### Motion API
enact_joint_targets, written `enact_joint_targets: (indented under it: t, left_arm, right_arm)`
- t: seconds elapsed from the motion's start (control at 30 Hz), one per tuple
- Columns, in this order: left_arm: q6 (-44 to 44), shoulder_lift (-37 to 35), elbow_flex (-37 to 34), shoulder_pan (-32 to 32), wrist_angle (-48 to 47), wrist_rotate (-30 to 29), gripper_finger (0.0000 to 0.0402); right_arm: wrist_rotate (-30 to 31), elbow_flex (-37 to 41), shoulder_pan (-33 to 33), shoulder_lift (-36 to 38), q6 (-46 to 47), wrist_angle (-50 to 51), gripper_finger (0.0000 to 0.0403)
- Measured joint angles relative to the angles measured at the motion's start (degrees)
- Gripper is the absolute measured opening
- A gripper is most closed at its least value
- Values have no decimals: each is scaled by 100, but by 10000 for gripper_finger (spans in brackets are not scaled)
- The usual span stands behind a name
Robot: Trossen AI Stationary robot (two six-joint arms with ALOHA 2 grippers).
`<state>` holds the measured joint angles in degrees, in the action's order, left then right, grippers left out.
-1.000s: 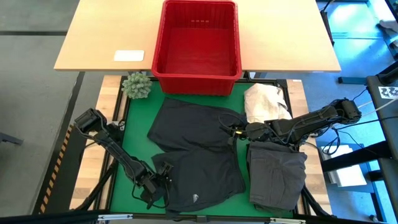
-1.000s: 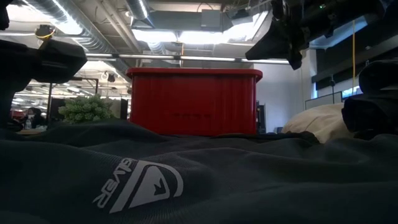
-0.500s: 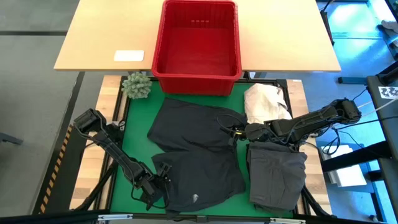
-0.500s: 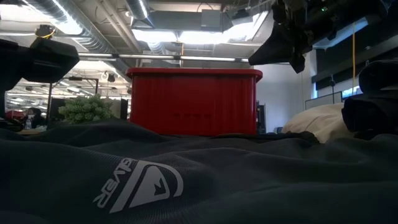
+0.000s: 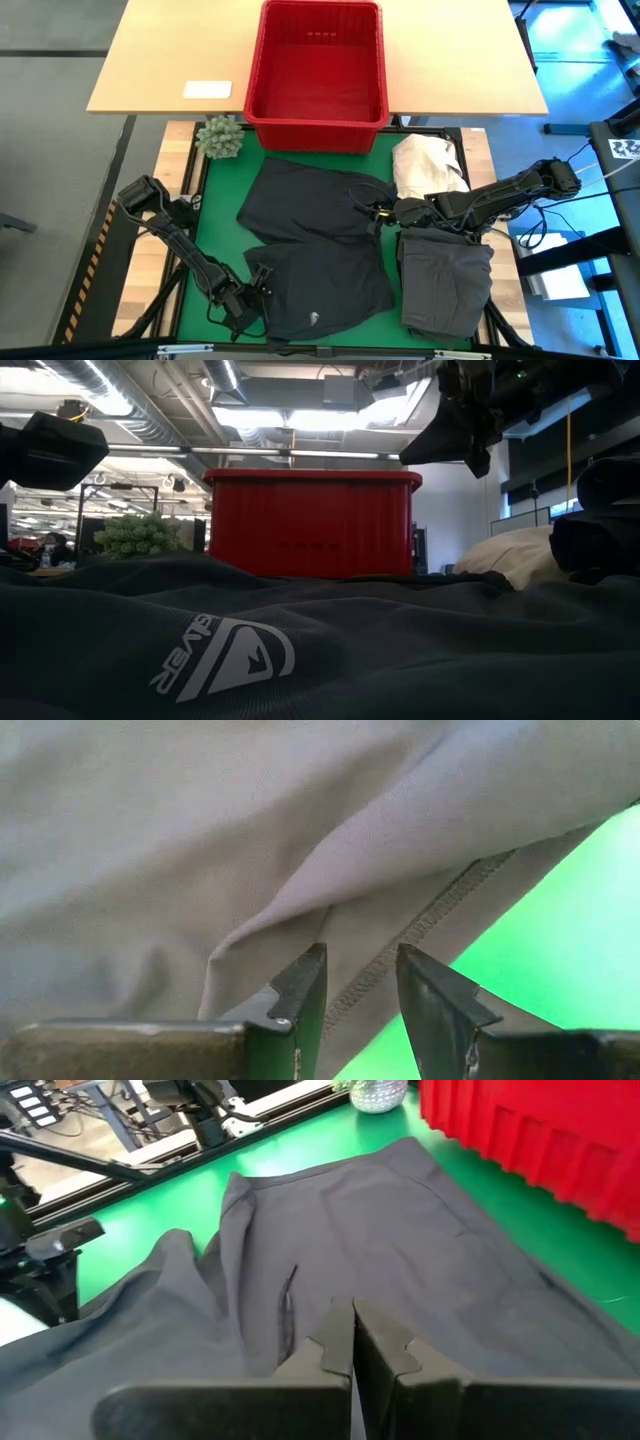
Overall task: Fold laundry
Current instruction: Fold the gray short
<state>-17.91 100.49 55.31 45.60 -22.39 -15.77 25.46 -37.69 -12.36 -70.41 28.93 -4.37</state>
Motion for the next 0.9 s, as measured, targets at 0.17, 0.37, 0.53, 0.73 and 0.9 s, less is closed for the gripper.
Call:
enact_joint_targets:
  t: [0.17, 0.37, 0.53, 0.73, 0.9]
  left_arm:
    - [-9, 0, 0, 0, 4, -2, 117]
    - [-157, 0, 0, -2, 9, -2, 117]
    - [-161, 0, 0, -2, 15, -2, 117]
    - [-300, 0, 2, -2, 15, 0, 117]
    - [-306, 0, 2, 17, 15, 29, 117]
  right_arm:
    - [-354, -3, 0, 0, -1, -65, 0]
    - [-1028, -94, 0, 0, -74, -25, 0]
    - [-1114, -140, 0, 0, -221, -26, 0]
    - [-1114, -140, 0, 0, -240, -13, 0]
    - [-1088, -140, 0, 0, -374, -5, 0]
